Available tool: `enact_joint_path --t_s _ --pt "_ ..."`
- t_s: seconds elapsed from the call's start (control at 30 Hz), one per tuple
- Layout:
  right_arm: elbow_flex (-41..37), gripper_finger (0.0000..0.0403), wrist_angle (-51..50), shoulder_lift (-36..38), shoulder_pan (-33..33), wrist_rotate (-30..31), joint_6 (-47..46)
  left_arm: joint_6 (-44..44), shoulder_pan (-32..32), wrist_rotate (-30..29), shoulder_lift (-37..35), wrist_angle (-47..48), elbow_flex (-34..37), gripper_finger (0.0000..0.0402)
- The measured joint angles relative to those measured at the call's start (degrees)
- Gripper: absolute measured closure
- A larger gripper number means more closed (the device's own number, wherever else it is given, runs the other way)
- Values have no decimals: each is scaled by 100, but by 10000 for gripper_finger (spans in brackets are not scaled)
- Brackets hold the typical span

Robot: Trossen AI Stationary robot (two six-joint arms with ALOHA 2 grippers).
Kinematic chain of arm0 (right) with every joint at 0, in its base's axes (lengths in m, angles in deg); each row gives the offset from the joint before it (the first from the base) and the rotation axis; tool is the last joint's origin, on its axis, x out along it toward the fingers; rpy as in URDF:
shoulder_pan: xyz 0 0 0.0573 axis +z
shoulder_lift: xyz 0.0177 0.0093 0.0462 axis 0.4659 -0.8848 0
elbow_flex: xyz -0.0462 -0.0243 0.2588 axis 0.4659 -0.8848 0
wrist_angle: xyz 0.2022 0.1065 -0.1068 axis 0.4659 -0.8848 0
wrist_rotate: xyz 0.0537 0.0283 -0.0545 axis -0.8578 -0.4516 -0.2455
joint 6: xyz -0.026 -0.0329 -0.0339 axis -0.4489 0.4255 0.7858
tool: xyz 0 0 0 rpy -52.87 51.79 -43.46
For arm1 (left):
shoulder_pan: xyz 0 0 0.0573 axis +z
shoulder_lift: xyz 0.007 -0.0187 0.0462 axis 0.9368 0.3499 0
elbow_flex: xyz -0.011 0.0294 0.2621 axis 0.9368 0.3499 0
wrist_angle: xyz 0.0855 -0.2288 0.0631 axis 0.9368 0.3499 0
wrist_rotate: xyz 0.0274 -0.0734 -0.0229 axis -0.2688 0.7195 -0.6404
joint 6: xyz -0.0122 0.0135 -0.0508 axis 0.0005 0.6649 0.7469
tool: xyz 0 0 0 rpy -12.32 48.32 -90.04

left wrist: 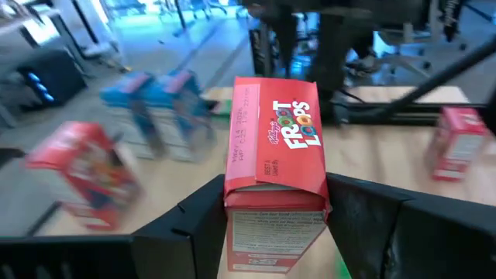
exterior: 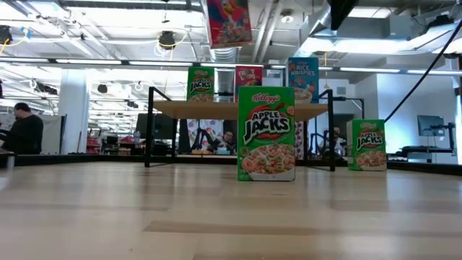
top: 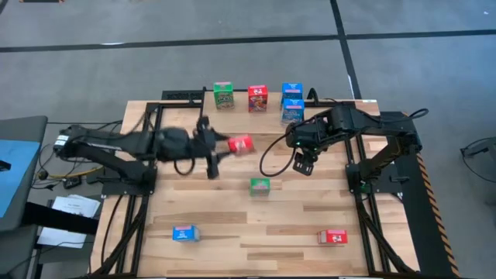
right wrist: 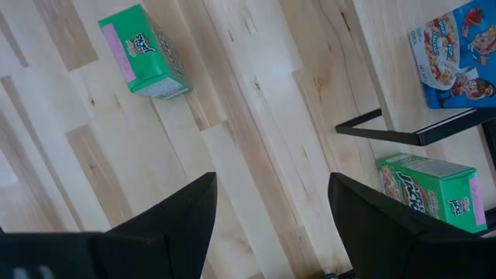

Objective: Stack cereal on shelf
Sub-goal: Put the left red cereal box on the shelf aligned with the other red cereal box

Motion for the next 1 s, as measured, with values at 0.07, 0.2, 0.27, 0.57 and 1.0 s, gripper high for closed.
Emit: enact_joint_path --t_s 0.07,0.2,0.27,0.57,1.0 --pt "0 131 36 -24 0 0 1 -189 360 253 -112 -51 -1 223" --pt "-4 131 283 -34 0 0 1 -509 1043 620 -184 -67 -2 223" --pt "-4 131 521 -34 0 0 1 -645 1336 800 -177 -56 -1 223" --pt "-4 131 849 -34 164 -196 285 -672 2073 1228 -131 -42 -2 223" --pt "-4 131 828 -34 575 -323 -151 -754 2584 2211 -81 -763 -2 223"
